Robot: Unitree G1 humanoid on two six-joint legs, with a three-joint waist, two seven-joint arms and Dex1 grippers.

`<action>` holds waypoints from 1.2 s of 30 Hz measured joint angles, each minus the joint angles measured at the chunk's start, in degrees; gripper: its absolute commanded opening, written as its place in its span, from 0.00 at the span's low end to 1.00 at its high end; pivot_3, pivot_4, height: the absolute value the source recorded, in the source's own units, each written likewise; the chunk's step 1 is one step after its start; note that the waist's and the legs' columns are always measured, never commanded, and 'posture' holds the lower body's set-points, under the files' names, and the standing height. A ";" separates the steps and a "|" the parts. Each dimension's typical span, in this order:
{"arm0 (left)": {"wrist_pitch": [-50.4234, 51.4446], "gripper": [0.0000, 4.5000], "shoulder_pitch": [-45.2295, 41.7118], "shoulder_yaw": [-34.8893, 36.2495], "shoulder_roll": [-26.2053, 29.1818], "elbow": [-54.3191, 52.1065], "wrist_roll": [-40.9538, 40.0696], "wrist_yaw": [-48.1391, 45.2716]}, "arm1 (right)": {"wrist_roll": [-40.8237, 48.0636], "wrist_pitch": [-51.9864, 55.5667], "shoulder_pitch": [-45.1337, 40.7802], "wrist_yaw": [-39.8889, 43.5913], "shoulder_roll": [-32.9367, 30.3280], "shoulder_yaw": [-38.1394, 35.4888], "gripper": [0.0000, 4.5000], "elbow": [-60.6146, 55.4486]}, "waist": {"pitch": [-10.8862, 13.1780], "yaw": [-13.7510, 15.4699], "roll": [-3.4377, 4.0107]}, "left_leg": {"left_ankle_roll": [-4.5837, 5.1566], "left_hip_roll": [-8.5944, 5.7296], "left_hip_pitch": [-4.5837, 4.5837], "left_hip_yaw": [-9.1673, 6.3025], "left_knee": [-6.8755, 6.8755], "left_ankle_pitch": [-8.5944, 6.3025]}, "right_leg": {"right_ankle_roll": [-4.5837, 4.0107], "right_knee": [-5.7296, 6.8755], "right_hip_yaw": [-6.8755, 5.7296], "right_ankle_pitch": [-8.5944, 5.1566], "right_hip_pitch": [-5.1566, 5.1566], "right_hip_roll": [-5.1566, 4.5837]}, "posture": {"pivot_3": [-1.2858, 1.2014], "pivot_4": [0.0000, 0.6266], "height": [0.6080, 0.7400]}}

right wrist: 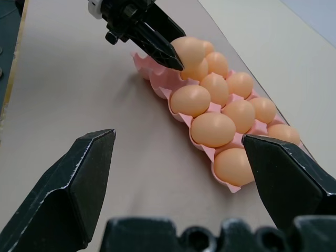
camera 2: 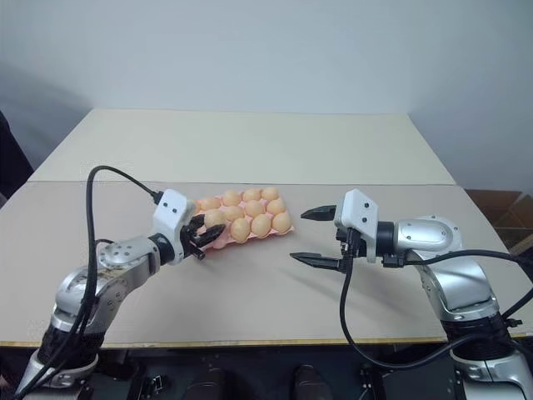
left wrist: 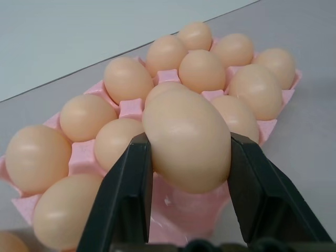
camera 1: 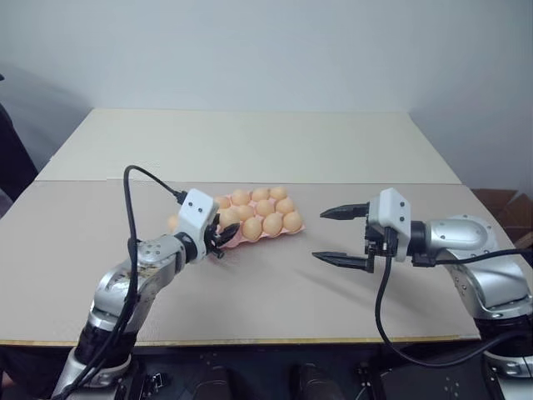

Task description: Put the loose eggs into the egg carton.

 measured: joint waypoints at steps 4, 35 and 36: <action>0.11 0.97 0.41 1.22 1.59 -0.58 -0.30 -2.47 | 0.44 1.11 0.63 -0.93 -0.05 -0.13 1.00 -1.11 | 0.00 0.15 0.00 | 0.00 0.00 -0.01 -0.01 0.00 0.00 | 0.00 0.01 -0.02 0.00 0.00 -0.01 | 0.52 0.24 1.00; -14.46 1.00 43.82 47.43 14.74 -8.17 -15.36 -34.10 | 2.82 0.94 2.83 3.08 -0.59 -1.85 1.00 0.55 | 0.00 0.25 0.01 | -0.03 0.12 -0.17 0.10 -0.02 -0.01 | -0.37 0.00 -0.17 -0.24 -0.30 -0.13 | 0.52 0.24 1.00; -14.24 1.00 43.64 47.42 14.74 -8.54 -15.62 -33.62 | 2.95 0.94 2.83 3.16 -0.59 -1.85 1.00 0.55 | 0.00 0.25 0.01 | -0.03 0.12 -0.19 0.11 -0.02 -0.01 | -0.37 -0.01 -0.16 -0.25 -0.32 -0.13 | 0.52 0.24 1.00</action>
